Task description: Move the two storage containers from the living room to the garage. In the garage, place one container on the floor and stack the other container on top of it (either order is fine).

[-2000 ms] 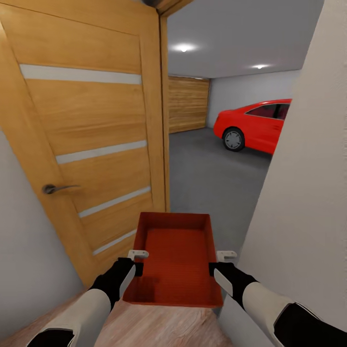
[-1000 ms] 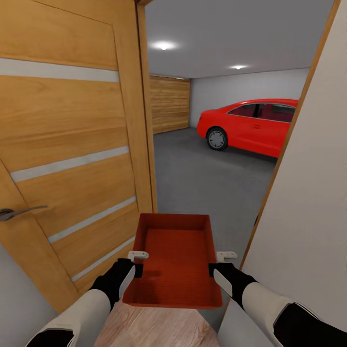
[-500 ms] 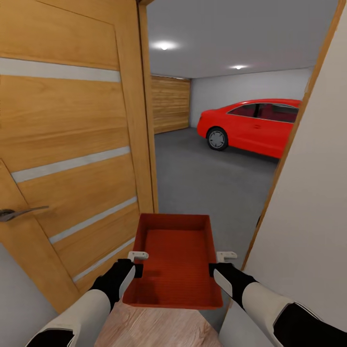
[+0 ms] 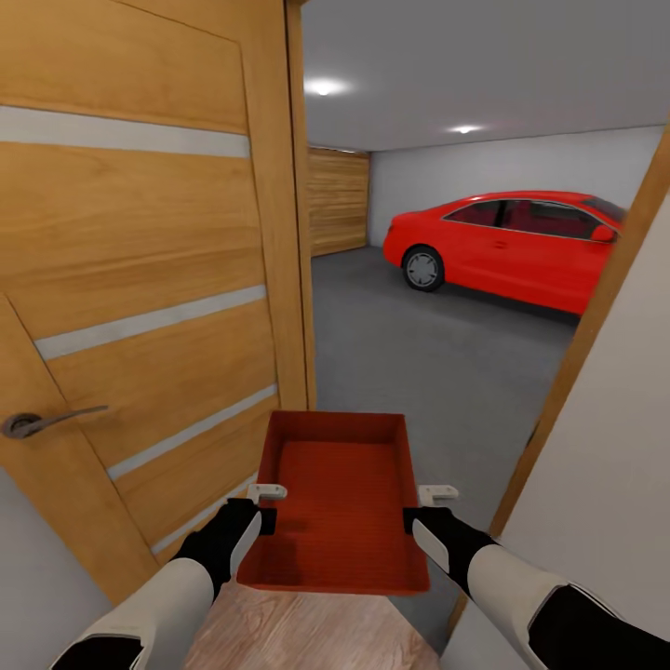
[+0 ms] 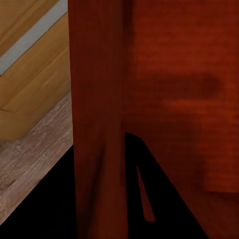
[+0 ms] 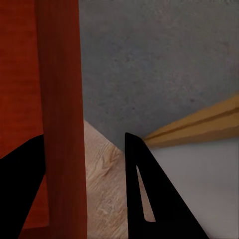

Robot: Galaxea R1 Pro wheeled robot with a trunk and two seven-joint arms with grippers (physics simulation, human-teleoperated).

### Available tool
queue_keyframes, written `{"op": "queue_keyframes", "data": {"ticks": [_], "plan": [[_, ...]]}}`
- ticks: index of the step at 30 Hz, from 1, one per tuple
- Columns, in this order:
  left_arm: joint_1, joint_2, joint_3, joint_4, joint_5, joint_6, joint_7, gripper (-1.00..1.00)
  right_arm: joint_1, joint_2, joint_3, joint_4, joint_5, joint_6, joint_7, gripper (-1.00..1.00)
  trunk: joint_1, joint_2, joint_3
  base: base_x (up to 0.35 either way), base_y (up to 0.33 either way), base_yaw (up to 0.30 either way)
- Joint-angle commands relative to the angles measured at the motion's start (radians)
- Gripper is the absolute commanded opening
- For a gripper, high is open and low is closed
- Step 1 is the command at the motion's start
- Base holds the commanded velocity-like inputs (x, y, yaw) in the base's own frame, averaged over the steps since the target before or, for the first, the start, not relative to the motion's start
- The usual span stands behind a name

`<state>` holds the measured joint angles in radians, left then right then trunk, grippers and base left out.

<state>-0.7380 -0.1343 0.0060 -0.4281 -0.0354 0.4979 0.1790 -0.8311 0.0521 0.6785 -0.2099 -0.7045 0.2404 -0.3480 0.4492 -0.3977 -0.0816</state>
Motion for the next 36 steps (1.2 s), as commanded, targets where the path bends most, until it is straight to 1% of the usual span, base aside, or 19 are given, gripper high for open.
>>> {"op": "queue_keyframes", "data": {"ticks": [1, 9, 27, 36], "plan": [[0.000, -0.004, -0.003, 0.014, 0.017, 0.004, 0.004, -1.00, -0.002, 0.000, -0.033, -0.052, 0.034, 0.004, -0.005, -1.00, 0.001, -0.002, -0.002, 0.086, 0.132, 0.000], [0.000, -0.004, -0.003, 0.014, 0.017, 0.002, 0.004, -1.00, -0.002, 0.001, -0.033, -0.052, 0.034, 0.004, -0.006, -1.00, 0.001, -0.002, -0.002, 0.062, 0.085, -0.045], [0.000, -0.004, -0.003, 0.014, 0.017, 0.002, 0.004, -1.00, -0.002, 0.002, -0.032, -0.052, 0.034, 0.004, -0.006, -1.00, 0.001, -0.002, -0.002, 0.002, 0.003, -0.235], [0.000, -0.004, -0.003, 0.015, 0.017, 0.002, 0.004, -1.00, -0.002, 0.002, -0.032, -0.052, 0.034, 0.004, -0.006, -1.00, 0.001, -0.002, -0.002, 0.079, 0.092, -0.242]]}}
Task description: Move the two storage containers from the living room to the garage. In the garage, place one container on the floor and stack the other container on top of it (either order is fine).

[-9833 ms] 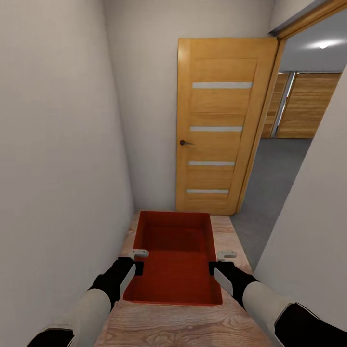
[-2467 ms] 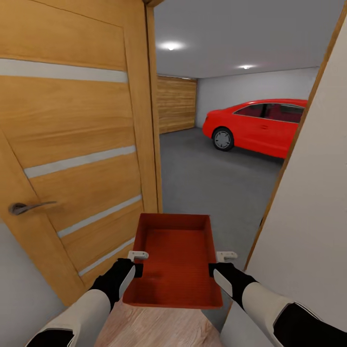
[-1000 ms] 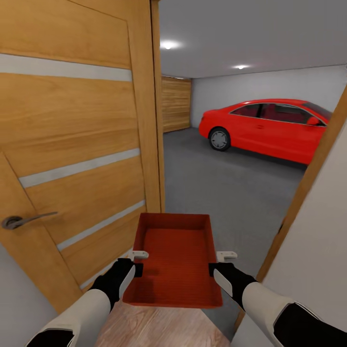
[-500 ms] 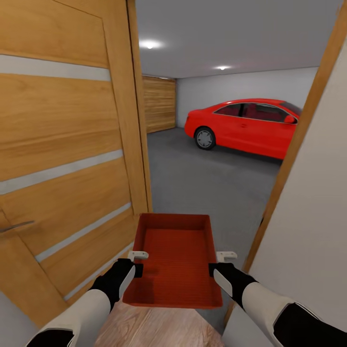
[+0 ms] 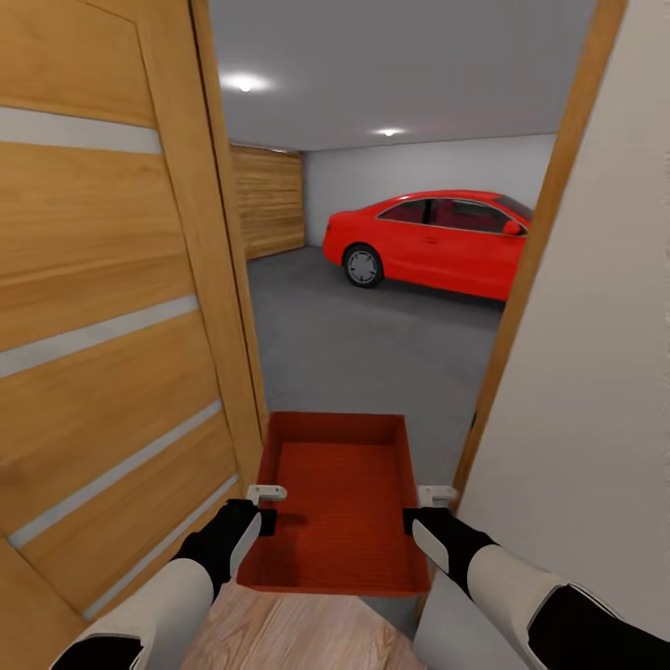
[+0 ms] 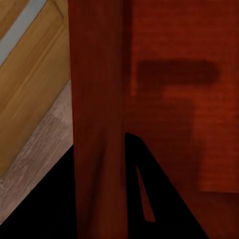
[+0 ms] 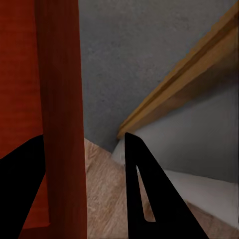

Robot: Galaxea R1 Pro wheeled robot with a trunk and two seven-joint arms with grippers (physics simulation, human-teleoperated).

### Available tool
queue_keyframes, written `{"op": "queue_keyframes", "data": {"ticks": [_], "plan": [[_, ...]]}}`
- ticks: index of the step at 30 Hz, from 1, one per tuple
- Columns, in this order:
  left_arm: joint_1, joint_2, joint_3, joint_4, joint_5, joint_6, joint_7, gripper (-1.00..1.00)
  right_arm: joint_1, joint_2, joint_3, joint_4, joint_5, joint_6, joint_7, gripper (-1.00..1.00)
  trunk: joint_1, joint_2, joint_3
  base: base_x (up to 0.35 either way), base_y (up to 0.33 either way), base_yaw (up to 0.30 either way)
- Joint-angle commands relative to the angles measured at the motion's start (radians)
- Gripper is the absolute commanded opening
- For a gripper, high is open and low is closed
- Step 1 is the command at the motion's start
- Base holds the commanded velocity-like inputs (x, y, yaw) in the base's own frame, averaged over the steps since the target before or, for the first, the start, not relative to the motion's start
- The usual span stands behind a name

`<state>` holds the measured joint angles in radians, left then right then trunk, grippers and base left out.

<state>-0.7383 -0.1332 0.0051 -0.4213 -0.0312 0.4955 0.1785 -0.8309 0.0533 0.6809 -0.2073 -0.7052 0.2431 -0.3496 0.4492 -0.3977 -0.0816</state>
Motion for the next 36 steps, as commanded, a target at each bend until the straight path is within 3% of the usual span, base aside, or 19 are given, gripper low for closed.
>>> {"op": "queue_keyframes", "data": {"ticks": [1, 21, 36], "plan": [[0.000, -0.005, -0.002, 0.009, 0.013, 0.005, 0.004, -1.00, -0.002, 0.000, -0.034, -0.055, 0.035, 0.001, -0.005, -1.00, 0.001, -0.002, -0.002, 0.101, 0.118, -0.242], [0.000, -0.006, -0.002, 0.009, 0.013, 0.005, 0.004, -1.00, -0.002, 0.000, -0.034, -0.055, 0.036, 0.001, -0.005, -1.00, 0.001, -0.002, -0.002, 0.121, 0.160, -0.044], [0.000, -0.006, -0.002, 0.009, 0.013, 0.005, 0.004, -1.00, -0.002, 0.000, -0.034, -0.055, 0.036, 0.001, -0.005, -1.00, 0.001, -0.002, -0.002, 0.150, 0.209, -0.155]]}}
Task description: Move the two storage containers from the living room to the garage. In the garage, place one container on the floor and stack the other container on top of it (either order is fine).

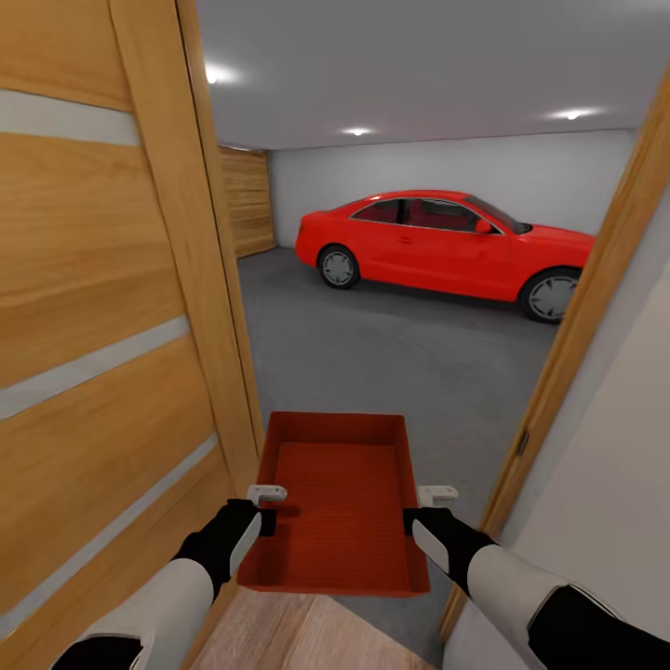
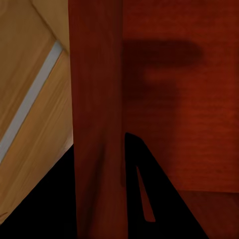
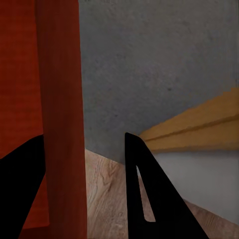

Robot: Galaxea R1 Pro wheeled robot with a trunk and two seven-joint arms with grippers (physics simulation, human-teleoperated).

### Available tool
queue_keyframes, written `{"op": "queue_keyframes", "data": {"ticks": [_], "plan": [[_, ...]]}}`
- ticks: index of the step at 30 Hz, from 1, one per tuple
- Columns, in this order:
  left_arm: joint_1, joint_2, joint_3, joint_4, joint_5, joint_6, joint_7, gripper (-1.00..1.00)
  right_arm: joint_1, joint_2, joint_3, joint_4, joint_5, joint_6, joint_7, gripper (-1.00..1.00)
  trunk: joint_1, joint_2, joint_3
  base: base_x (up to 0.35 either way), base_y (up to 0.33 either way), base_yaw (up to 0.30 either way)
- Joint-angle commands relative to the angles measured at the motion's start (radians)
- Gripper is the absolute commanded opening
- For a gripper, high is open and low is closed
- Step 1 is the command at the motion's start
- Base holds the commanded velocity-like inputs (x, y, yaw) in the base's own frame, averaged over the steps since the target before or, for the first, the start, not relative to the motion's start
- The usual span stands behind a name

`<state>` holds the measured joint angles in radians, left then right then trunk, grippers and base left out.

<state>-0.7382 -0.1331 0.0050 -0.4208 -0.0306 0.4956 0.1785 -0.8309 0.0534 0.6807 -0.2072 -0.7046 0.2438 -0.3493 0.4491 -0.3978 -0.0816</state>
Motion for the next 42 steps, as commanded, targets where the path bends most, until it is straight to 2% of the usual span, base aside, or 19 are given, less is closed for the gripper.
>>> {"op": "queue_keyframes", "data": {"ticks": [1, 11, 29, 42], "plan": [[0.000, -0.006, -0.002, 0.008, 0.012, 0.004, 0.004, -1.00, -0.002, 0.000, -0.033, -0.055, 0.035, 0.000, -0.005, -1.00, 0.001, -0.002, -0.002, 0.150, 0.186, -0.166], [0.000, -0.006, -0.002, 0.008, 0.012, 0.004, 0.004, -1.00, -0.002, 0.000, -0.033, -0.055, 0.035, 0.000, -0.005, -1.00, 0.001, -0.002, -0.002, 0.142, 0.150, -0.172], [0.000, -0.006, -0.002, 0.008, 0.012, 0.003, 0.004, -1.00, -0.002, 0.001, -0.033, -0.055, 0.036, 0.000, -0.005, -1.00, 0.001, -0.002, -0.002, 0.009, 0.006, -0.229], [0.000, -0.006, -0.002, 0.008, 0.012, 0.003, 0.004, -1.00, -0.002, 0.002, -0.033, -0.056, 0.036, 0.000, -0.005, -1.00, 0.001, -0.002, -0.002, 0.081, 0.112, -0.020]]}}
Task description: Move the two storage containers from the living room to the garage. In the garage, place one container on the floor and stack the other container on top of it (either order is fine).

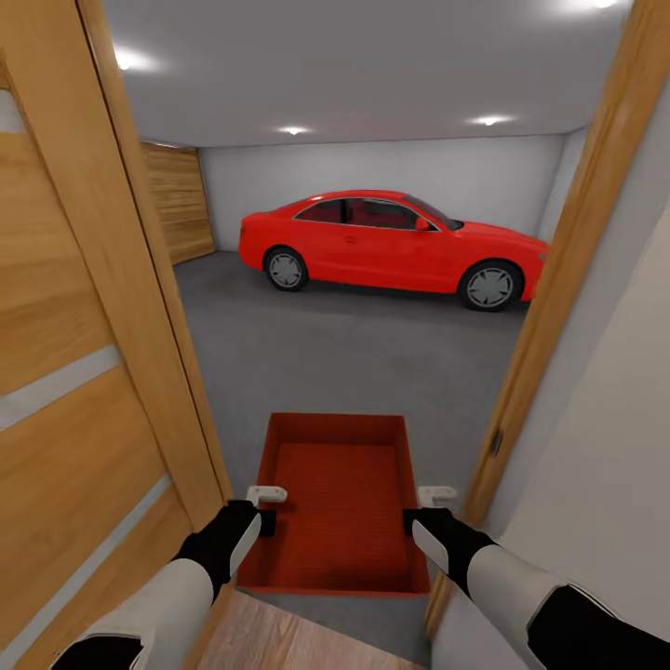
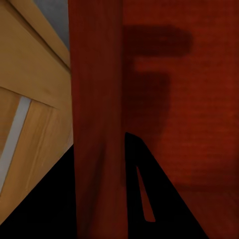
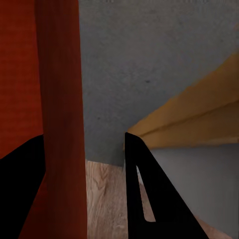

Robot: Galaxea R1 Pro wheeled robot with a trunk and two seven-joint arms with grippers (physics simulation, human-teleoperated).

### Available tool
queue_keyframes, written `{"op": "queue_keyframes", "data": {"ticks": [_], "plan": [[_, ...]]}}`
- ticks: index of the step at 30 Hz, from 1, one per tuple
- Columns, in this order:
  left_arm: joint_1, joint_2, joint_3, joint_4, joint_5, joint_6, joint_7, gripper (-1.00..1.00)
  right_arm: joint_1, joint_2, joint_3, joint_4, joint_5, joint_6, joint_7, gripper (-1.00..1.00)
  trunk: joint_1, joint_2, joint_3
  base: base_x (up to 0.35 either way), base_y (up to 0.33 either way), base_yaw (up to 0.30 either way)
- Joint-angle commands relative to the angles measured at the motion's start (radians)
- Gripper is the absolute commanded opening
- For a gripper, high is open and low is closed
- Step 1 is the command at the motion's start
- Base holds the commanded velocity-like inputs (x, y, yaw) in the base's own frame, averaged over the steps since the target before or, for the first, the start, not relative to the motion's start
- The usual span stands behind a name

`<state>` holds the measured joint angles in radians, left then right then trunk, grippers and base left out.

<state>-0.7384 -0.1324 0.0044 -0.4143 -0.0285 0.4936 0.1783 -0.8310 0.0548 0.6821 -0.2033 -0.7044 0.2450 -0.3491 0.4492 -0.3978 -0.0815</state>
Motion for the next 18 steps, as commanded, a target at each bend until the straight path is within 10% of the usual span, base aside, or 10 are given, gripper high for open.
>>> {"op": "queue_keyframes", "data": {"ticks": [1, 18], "plan": [[0.001, -0.007, -0.001, 0.002, 0.010, 0.005, 0.004, -1.00, -0.002, 0.000, -0.034, -0.060, 0.036, -0.001, -0.005, -1.00, 0.001, -0.002, -0.002, 0.131, 0.182, 0.000], [0.001, -0.007, -0.001, 0.002, 0.010, 0.005, 0.004, -1.00, -0.002, 0.000, -0.034, -0.060, 0.036, -0.001, -0.005, -1.00, 0.001, -0.002, -0.002, 0.132, 0.149, -0.174]]}}
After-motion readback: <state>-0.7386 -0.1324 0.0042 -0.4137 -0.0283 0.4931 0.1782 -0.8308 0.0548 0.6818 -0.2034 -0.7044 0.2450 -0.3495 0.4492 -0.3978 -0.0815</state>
